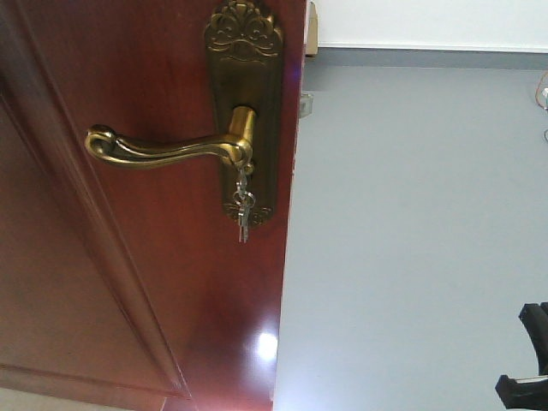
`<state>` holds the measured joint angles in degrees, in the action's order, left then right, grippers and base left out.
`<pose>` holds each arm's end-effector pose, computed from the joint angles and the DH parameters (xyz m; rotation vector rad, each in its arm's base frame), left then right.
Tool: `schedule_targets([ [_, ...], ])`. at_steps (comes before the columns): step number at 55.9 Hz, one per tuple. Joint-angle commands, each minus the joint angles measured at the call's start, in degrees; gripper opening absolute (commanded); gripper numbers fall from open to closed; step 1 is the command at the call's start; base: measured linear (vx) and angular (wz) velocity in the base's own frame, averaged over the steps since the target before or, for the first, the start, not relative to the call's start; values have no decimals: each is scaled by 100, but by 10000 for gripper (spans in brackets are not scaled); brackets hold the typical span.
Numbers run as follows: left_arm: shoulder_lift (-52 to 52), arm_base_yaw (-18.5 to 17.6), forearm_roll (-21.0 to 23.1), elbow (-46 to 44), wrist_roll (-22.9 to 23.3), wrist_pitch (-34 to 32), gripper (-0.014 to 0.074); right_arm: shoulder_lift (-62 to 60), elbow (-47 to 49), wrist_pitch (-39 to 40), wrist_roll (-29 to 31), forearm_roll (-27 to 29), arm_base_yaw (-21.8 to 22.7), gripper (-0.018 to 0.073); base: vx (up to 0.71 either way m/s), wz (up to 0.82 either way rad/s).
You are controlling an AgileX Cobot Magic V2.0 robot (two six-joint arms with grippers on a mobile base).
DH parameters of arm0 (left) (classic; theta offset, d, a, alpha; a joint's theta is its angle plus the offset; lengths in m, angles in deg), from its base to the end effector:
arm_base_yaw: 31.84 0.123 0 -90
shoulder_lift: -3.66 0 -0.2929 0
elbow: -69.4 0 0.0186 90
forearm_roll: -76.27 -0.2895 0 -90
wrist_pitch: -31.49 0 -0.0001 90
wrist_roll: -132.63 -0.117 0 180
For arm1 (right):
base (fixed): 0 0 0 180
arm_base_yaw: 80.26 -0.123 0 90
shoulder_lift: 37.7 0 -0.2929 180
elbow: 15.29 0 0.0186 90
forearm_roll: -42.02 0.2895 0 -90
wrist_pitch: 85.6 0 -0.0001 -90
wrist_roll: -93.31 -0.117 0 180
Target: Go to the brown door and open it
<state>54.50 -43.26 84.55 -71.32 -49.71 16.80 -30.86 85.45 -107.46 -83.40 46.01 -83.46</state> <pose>0.2144 -0.0390 0.3971 0.0352 1.3223 -0.2296 0.1077 0.0091 0.1601 -0.0636 1.8828 0.0676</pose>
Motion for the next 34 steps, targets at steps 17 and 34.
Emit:
schedule_targets([
  [17,-13,-44,-11,-193,61,-414,-3,-32,-19,439,49,-39,9,0,0,0],
  [34,-13,-44,-11,-193,61,-414,-3,-32,-19,439,49,-39,9,0,0,0],
])
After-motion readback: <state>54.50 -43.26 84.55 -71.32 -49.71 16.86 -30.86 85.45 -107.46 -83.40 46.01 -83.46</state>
